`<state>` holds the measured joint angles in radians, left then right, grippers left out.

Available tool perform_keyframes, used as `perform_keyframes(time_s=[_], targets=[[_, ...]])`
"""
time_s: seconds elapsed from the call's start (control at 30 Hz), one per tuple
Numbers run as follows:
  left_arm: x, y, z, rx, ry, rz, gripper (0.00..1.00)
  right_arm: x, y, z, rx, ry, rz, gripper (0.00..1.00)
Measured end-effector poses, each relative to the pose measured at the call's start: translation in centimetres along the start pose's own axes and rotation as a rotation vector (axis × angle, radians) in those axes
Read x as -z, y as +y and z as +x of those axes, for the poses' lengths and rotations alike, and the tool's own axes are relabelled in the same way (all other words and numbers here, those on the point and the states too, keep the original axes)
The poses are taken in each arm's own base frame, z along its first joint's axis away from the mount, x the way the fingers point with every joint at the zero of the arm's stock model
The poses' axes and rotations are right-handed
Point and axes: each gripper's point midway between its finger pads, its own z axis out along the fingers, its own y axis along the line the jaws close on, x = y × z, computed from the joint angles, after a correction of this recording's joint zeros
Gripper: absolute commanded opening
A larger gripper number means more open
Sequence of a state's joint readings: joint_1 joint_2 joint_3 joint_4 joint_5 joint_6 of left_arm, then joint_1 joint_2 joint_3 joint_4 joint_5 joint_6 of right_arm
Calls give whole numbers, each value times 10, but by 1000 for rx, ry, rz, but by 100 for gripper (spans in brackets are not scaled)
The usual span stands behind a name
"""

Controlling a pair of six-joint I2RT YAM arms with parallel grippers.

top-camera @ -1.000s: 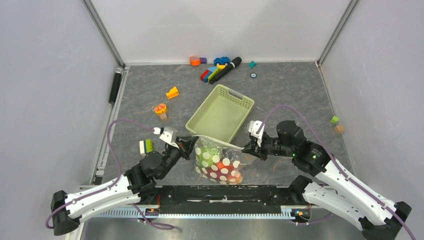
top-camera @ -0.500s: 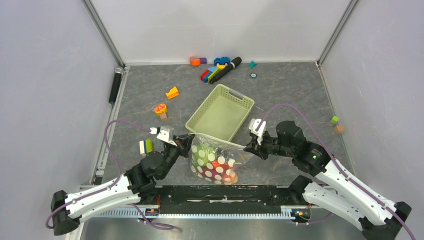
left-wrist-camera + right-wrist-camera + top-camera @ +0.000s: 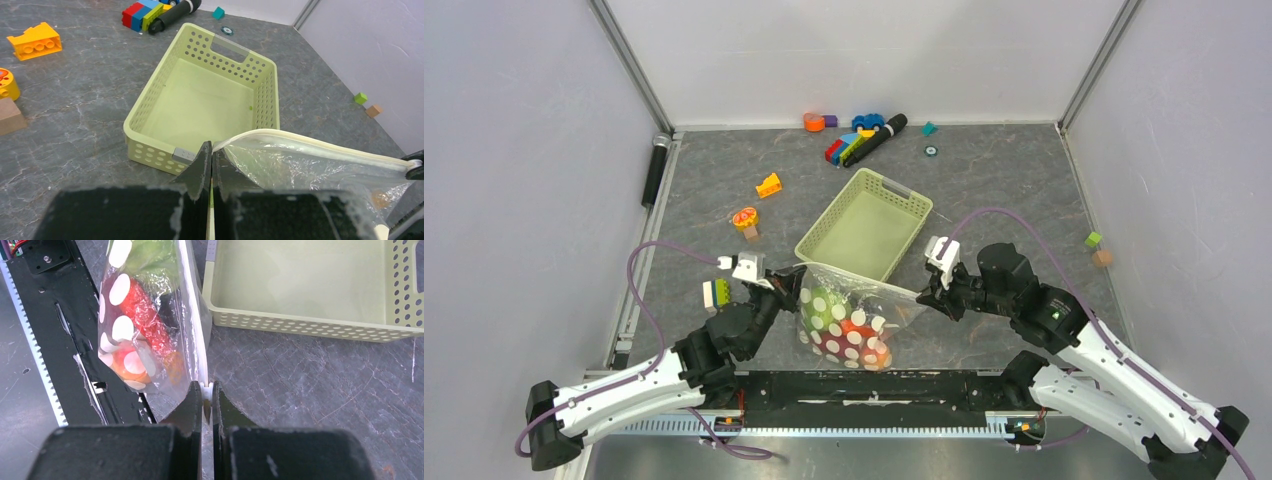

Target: Place the food in the zip-top bag and seal the zipper

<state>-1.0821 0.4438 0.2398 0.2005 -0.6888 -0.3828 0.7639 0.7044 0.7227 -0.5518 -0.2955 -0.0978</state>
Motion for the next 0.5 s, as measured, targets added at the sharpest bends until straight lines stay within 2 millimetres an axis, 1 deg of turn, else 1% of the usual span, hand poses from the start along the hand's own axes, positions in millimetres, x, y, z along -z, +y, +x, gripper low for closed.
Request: perform_keyframes(time_s=[0.17, 0.4, 0.5], targets=[[0, 5, 0, -5, -3, -28, 2, 3, -2, 0, -5, 7, 13, 0], [0, 8, 0, -8, -4, -42, 2, 6, -5, -2, -7, 13, 35, 0], [0, 9, 1, -11, -1, -46, 2, 7, -6, -1, -9, 19, 44, 3]])
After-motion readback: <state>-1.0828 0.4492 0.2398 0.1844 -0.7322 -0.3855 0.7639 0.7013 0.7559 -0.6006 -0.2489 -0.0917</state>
